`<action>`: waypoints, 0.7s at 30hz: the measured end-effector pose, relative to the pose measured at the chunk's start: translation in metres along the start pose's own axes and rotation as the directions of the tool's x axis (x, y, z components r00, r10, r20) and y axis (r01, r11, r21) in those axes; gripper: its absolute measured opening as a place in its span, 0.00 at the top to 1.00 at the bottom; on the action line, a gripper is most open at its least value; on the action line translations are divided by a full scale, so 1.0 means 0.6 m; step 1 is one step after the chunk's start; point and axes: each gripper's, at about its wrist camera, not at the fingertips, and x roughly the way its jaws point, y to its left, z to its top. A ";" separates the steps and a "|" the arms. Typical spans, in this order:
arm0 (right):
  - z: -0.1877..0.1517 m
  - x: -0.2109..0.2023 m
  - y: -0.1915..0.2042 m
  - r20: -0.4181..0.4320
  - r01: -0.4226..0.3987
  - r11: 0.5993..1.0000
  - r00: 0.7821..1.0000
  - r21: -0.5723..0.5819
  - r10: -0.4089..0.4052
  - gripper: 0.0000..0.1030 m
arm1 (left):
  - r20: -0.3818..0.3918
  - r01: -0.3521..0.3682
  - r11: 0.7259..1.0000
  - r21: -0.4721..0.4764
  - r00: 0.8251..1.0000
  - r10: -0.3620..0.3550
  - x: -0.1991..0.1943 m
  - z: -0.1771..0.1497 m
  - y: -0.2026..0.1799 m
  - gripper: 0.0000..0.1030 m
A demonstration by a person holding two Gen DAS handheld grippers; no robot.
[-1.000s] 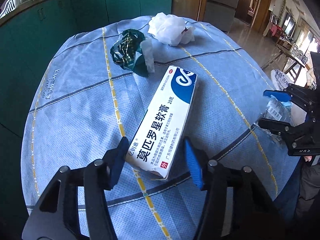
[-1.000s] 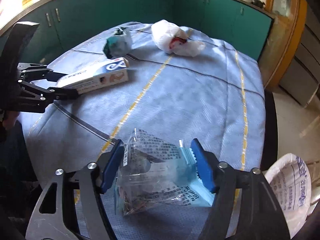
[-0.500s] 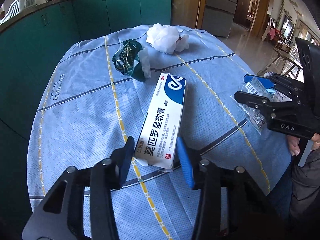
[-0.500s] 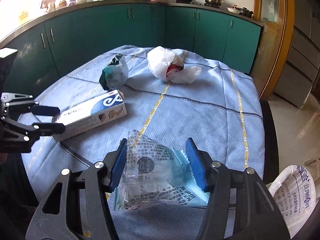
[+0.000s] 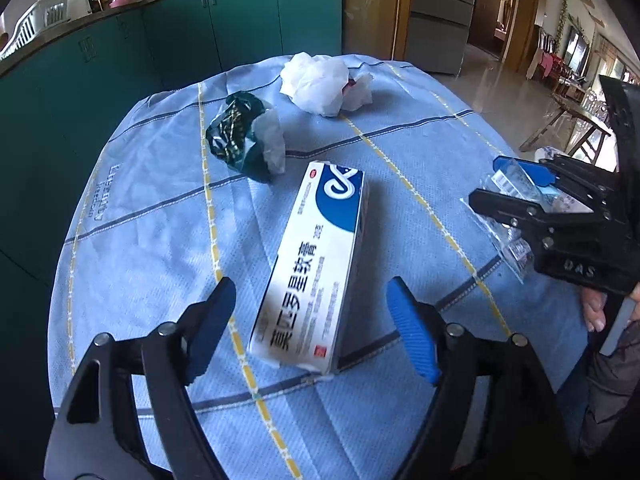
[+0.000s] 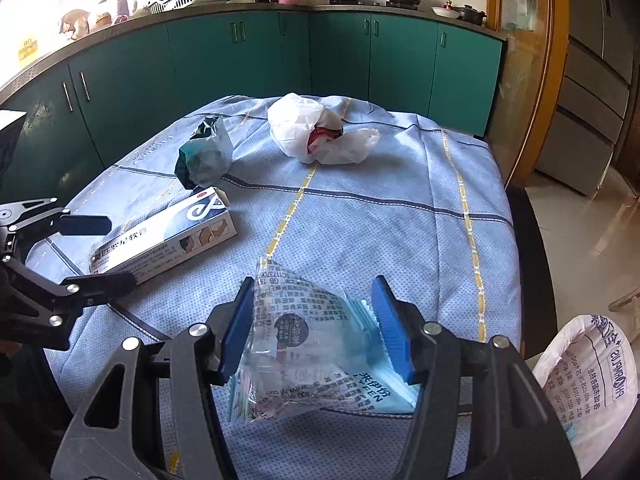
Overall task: Collect trash
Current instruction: 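Grasp the white ointment box with the left tool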
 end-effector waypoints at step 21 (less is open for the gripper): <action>-0.004 0.013 0.002 -0.024 0.058 0.998 0.998 -0.012 -0.058 0.43 | -0.004 -0.090 0.994 0.069 0.996 0.090 0.021 0.004 -0.039 0.52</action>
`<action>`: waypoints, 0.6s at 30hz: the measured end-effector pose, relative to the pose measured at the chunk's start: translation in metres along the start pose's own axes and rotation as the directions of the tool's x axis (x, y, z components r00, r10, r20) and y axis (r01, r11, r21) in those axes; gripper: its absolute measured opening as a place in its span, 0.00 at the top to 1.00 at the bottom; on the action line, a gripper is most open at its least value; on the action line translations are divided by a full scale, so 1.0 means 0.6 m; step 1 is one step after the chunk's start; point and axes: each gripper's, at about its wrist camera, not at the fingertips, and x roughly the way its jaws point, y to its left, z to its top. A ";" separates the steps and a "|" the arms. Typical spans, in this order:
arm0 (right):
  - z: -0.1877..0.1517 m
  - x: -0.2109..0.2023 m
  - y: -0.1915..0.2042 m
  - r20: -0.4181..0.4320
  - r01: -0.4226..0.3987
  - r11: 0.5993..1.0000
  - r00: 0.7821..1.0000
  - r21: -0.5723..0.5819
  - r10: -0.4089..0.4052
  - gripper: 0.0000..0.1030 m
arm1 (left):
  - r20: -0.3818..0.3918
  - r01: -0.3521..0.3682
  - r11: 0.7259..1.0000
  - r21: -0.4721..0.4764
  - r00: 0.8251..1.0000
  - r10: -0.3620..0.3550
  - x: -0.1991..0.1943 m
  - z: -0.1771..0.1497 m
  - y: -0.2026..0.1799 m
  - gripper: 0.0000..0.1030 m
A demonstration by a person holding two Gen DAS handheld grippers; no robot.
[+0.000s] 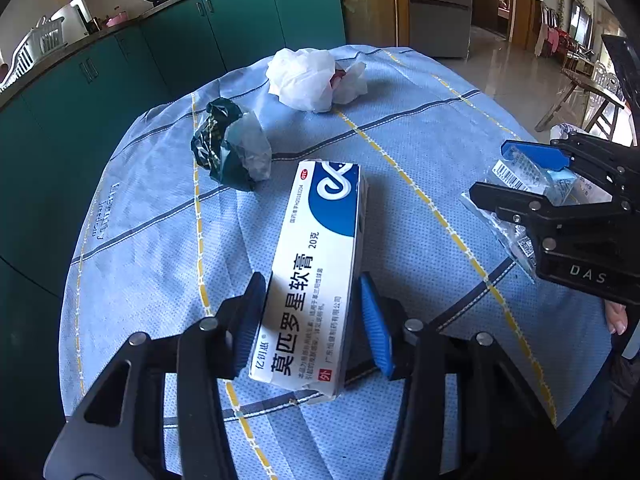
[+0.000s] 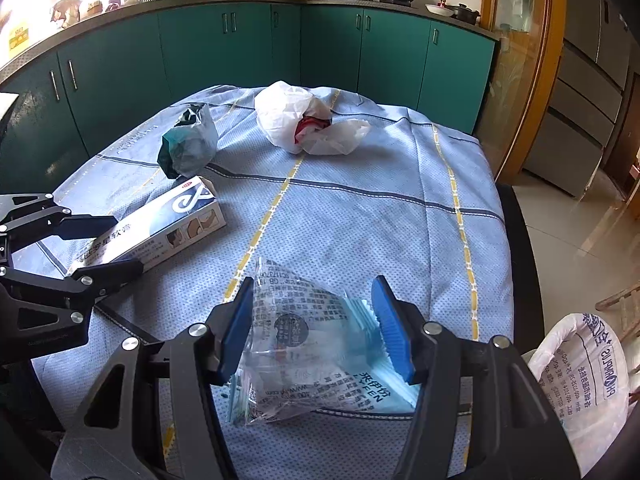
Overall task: Collect trash
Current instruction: 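Grasp the white ointment box with the left tool, then carry ointment box and plastic bag over the bin with both tools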
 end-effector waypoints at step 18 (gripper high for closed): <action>-0.020 -0.016 -0.036 -0.042 -0.001 1.000 0.999 0.016 0.002 0.35 | -0.005 0.014 0.999 -0.043 1.000 -0.014 0.009 -0.005 0.006 0.43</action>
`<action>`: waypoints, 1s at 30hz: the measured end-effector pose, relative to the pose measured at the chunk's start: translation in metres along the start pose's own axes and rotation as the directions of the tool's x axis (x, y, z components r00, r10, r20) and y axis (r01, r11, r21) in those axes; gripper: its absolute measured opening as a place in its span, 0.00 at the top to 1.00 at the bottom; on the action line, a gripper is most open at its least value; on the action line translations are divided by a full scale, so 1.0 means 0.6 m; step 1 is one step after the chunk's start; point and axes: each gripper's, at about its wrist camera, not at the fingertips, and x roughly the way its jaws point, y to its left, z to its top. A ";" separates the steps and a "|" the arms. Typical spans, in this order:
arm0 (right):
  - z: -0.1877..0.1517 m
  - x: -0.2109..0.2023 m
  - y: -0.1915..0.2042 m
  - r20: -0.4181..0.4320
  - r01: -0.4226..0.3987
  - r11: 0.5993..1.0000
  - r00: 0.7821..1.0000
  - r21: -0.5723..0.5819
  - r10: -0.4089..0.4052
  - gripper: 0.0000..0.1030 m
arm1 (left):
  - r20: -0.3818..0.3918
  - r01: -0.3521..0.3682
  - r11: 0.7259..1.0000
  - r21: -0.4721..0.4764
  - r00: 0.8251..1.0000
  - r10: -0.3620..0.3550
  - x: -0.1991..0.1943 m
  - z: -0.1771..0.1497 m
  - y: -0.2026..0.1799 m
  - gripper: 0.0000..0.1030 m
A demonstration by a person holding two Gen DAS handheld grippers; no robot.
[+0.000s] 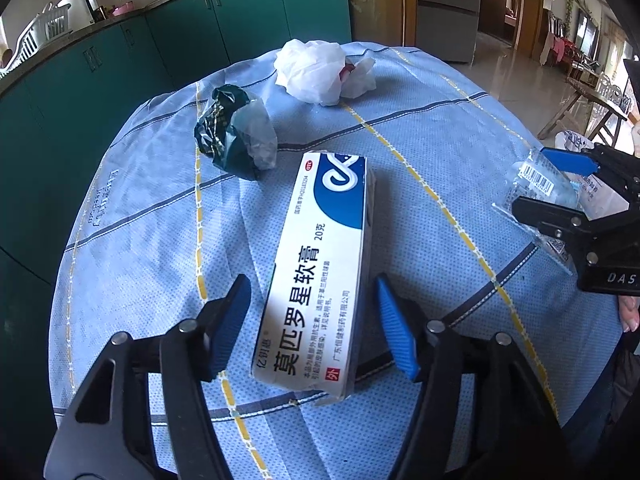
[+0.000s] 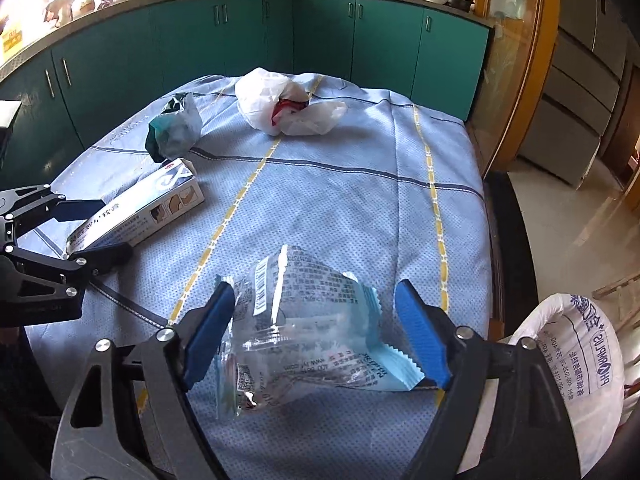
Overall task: Collect trash
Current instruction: 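Carry ointment box and plastic bag over the bin with both tools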
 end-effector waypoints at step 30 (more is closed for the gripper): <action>-0.003 -0.064 -0.105 0.135 0.157 0.937 0.969 0.312 -0.207 0.46 | 0.117 0.026 1.000 0.013 0.993 -0.027 -0.059 0.008 -0.044 0.59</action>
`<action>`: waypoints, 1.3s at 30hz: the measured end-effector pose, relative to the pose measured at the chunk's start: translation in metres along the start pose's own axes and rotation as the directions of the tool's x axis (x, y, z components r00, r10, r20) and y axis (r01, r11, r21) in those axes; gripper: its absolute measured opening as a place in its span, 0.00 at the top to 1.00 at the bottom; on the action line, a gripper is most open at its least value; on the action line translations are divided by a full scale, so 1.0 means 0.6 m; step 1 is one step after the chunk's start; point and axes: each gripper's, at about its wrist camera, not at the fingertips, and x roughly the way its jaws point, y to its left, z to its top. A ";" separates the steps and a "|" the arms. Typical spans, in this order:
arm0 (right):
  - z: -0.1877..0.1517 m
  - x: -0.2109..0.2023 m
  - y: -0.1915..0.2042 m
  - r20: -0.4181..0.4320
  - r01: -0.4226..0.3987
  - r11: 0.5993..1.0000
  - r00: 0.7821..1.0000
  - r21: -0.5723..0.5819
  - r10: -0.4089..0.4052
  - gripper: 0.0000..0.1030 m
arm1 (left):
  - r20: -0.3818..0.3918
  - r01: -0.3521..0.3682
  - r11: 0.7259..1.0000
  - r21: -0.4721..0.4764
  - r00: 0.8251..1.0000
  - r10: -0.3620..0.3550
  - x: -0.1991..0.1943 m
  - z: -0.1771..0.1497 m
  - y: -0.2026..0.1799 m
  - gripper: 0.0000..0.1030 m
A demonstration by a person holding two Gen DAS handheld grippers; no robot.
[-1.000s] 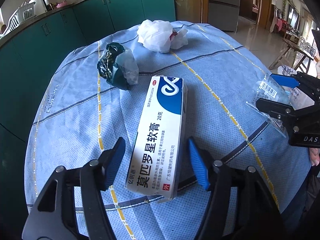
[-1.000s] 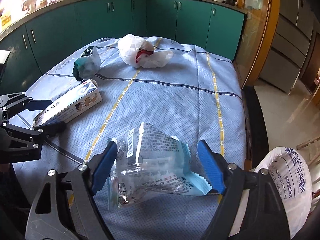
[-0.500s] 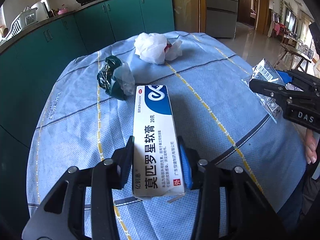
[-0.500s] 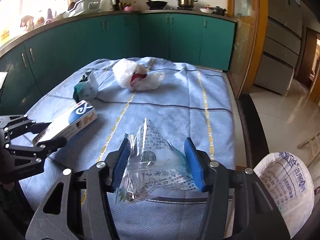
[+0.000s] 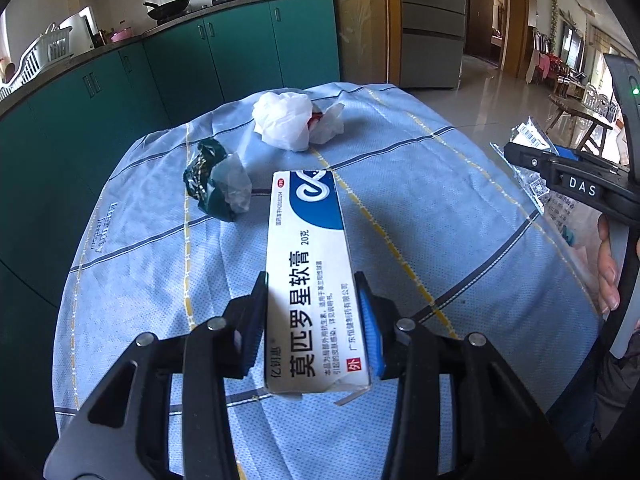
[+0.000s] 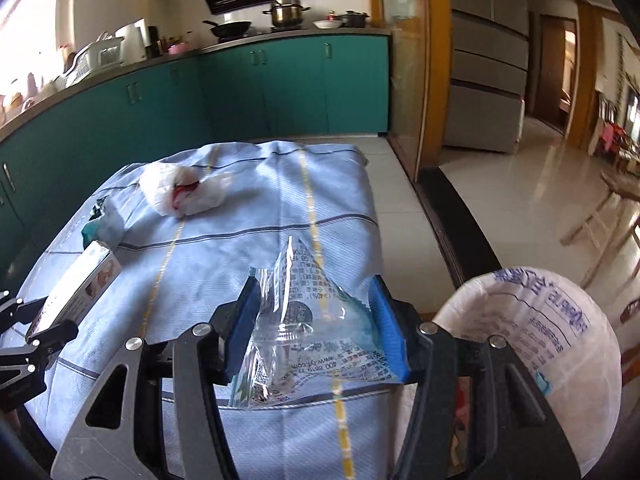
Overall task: Collect trash
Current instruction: 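Carry ointment box and plastic bag over the bin with both tools, then open both tools to drop box and plastic bag into the bin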
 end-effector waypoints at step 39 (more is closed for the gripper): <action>-0.155 -0.194 -0.321 -0.099 0.385 0.821 0.919 0.422 -0.381 0.45 | 0.016 0.321 0.841 0.436 0.931 -0.364 0.005 0.104 -0.403 0.15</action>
